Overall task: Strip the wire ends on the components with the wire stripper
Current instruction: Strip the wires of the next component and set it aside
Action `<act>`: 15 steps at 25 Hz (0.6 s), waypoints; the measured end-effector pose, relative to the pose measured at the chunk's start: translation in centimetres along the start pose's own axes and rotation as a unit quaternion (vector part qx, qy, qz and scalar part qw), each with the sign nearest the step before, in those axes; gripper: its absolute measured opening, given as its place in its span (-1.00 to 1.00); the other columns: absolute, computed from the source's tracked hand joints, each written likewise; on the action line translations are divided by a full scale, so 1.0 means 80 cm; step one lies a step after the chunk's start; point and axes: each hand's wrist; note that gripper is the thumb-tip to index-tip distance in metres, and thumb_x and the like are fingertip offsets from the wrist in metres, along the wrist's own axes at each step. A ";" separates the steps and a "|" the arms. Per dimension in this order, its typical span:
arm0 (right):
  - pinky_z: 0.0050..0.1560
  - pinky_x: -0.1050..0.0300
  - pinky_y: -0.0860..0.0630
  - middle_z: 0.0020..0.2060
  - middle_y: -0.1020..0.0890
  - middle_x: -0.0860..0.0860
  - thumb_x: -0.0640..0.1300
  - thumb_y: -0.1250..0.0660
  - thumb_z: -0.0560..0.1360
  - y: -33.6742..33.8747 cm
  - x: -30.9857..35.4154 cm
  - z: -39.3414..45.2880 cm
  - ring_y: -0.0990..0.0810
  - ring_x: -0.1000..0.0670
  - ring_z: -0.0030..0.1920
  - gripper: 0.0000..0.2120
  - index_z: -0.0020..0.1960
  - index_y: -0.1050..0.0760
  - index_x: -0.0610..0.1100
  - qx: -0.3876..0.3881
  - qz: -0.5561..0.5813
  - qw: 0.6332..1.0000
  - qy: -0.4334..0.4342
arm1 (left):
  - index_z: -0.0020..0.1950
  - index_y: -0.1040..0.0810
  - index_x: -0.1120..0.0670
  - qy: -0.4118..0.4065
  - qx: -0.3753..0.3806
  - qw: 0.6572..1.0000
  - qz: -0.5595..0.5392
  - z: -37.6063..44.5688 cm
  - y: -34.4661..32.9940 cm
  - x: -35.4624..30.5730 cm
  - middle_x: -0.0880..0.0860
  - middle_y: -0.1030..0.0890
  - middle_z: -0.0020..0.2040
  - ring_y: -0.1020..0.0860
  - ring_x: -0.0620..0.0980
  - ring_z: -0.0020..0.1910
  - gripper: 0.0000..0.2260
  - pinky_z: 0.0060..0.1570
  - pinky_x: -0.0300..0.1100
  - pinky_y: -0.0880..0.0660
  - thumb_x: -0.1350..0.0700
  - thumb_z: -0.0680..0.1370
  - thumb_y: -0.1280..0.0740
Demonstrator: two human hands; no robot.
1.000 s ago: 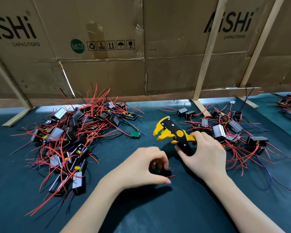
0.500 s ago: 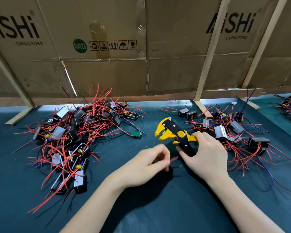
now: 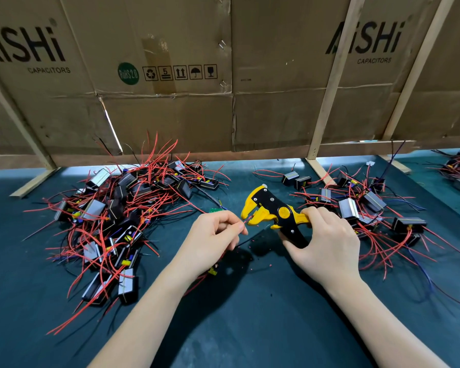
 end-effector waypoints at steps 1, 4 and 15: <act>-0.27 0.09 -0.41 -0.27 -0.56 0.02 0.15 -0.55 0.21 0.000 0.001 0.000 -0.54 -0.12 -0.27 -0.55 -0.10 -0.54 -0.13 -0.001 -0.001 1.000 0.001 | -0.19 -0.61 0.09 0.000 0.000 1.000 -0.004 0.000 0.000 0.000 -0.05 -0.50 -0.48 -0.39 -0.01 -0.40 -0.80 -0.30 -0.17 -0.32 0.18 0.61 -0.29; -0.29 0.10 -0.41 -0.29 -0.56 0.02 0.13 -0.60 0.19 0.001 0.003 0.000 -0.55 -0.13 -0.28 -0.55 -0.12 -0.55 -0.13 -0.004 -0.003 1.000 -0.004 | -0.17 -0.61 0.13 -0.002 0.008 1.000 -0.019 0.000 0.002 -0.001 -0.01 -0.50 -0.48 -0.37 0.01 -0.40 -0.80 -0.26 -0.15 -0.31 0.21 0.61 -0.27; -0.32 0.19 -0.25 -0.37 -0.53 0.04 0.15 -0.55 0.20 0.003 0.003 0.001 -0.55 -0.13 -0.36 -0.61 -0.20 -0.52 -0.11 -0.007 0.008 1.000 -0.002 | -0.13 -0.58 0.23 -0.010 0.019 0.999 -0.027 0.002 0.004 -0.005 -0.01 -0.44 -0.52 -0.35 -0.07 -0.48 -0.82 -0.29 -0.27 -0.35 0.31 0.60 -0.21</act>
Point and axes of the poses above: each hand's wrist, its own z-axis towards the middle knuckle, its own y-axis out of the back of the hand, x = y × z
